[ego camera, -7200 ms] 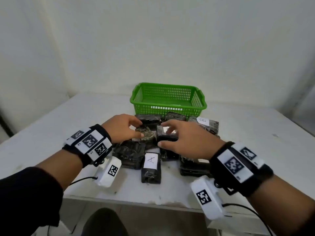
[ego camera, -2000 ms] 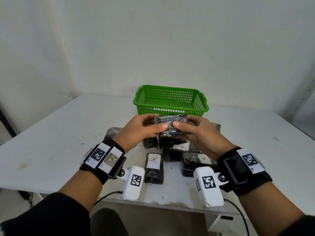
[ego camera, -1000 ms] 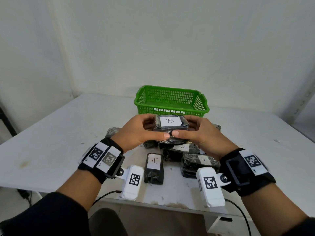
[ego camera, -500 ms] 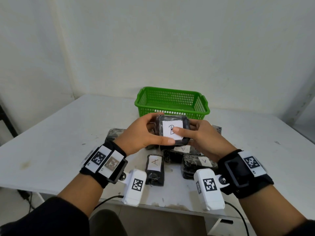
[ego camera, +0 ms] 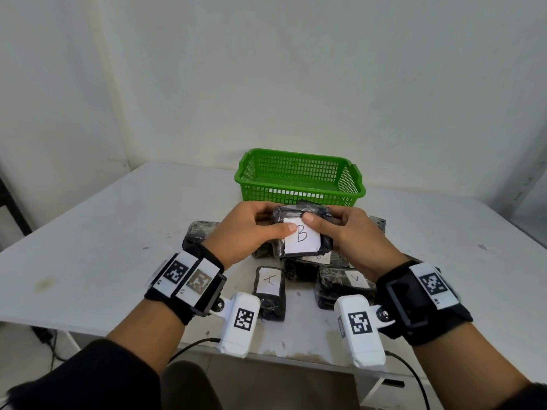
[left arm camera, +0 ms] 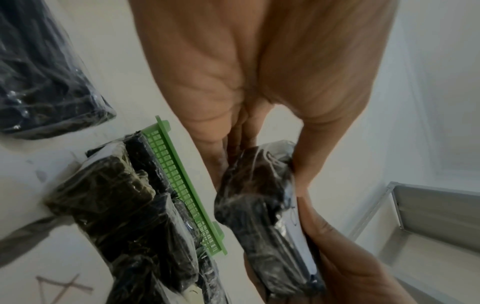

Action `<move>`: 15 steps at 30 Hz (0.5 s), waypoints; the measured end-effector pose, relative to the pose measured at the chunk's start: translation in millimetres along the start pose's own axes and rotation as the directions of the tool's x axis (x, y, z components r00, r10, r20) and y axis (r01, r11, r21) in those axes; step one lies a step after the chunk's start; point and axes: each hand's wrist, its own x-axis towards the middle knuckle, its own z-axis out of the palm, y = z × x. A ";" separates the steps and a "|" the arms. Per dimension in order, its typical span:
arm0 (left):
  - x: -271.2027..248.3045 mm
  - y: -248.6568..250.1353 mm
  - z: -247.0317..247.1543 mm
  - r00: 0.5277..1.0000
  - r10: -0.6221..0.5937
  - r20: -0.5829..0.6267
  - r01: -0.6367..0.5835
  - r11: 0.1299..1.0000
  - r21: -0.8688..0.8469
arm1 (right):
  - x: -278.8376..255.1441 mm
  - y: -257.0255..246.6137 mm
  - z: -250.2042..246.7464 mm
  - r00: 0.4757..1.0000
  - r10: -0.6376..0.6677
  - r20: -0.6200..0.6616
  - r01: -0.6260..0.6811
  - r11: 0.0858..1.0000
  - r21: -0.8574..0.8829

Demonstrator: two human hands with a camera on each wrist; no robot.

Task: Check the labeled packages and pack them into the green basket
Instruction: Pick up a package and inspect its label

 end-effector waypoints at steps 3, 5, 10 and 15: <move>1.3 -0.2 -2.6 0.999 0.031 -0.035 -0.029 0.999 0.036 | 1.4 1.2 1.3 0.999 0.027 0.028 -0.027 1.000 0.008; 2.3 -0.9 -5.3 0.998 0.025 -0.063 -0.026 1.000 -0.012 | 1.1 0.8 1.5 0.995 0.060 0.085 -0.065 0.996 0.061; 1.1 -2.6 -9.2 1.000 -0.005 -0.012 0.004 0.996 -0.084 | 0.9 -2.0 -0.4 0.995 0.030 0.099 -0.032 0.999 0.018; 0.1 3.8 -10.4 0.998 0.043 -0.036 -0.043 0.999 -0.023 | 2.4 -2.5 0.7 0.995 0.036 0.096 -0.041 0.998 0.051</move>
